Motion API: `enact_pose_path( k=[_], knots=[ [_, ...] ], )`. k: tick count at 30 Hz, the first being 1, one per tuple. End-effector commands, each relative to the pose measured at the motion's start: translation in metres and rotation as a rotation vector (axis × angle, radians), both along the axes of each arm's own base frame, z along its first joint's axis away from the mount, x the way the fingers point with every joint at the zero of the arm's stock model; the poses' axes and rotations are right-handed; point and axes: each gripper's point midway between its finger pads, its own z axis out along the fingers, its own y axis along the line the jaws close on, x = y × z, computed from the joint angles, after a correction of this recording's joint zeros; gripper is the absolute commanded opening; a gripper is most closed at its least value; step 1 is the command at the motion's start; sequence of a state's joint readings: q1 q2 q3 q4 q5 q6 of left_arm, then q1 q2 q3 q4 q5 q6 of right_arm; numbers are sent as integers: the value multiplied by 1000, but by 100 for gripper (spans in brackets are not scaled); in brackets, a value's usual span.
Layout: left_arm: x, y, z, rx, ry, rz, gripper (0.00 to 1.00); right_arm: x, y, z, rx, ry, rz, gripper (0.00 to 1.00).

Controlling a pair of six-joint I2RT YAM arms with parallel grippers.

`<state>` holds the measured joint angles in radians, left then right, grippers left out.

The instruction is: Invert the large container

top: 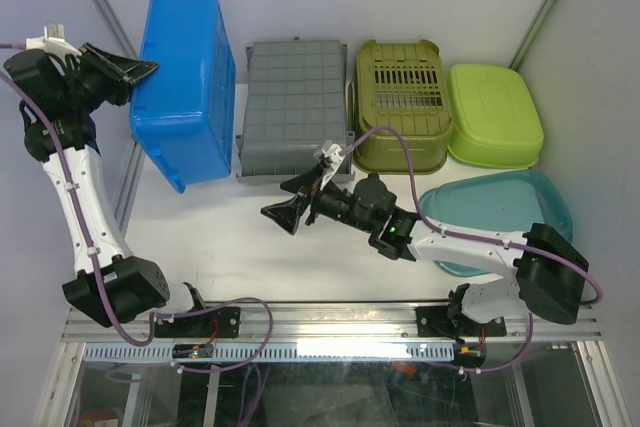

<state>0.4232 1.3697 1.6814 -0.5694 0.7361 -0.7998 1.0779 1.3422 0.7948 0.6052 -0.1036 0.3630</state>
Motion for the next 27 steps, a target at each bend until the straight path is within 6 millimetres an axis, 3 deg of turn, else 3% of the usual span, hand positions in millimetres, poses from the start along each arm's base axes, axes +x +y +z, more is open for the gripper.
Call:
enact_pose_path(
  k=[1,7,11,17,24,27],
  knots=[
    [-26,-18,37,-66,-212,-195,0,-11,3,57,184,-46,58,93],
    [-18,-10,-9,-170,-182,-273,0,-9,-12,47,140,-54,7,93],
    [-14,1,-28,-193,-147,-241,0,-10,-27,41,95,-58,-29,94],
    [-11,23,-73,-311,-70,-191,0,-17,-46,38,83,-54,-41,94],
    [-3,43,-114,-398,10,-144,0,-21,-52,40,81,-53,-40,94],
    [6,62,-150,-386,86,-74,0,-20,-51,40,77,-51,-41,94]
  ],
)
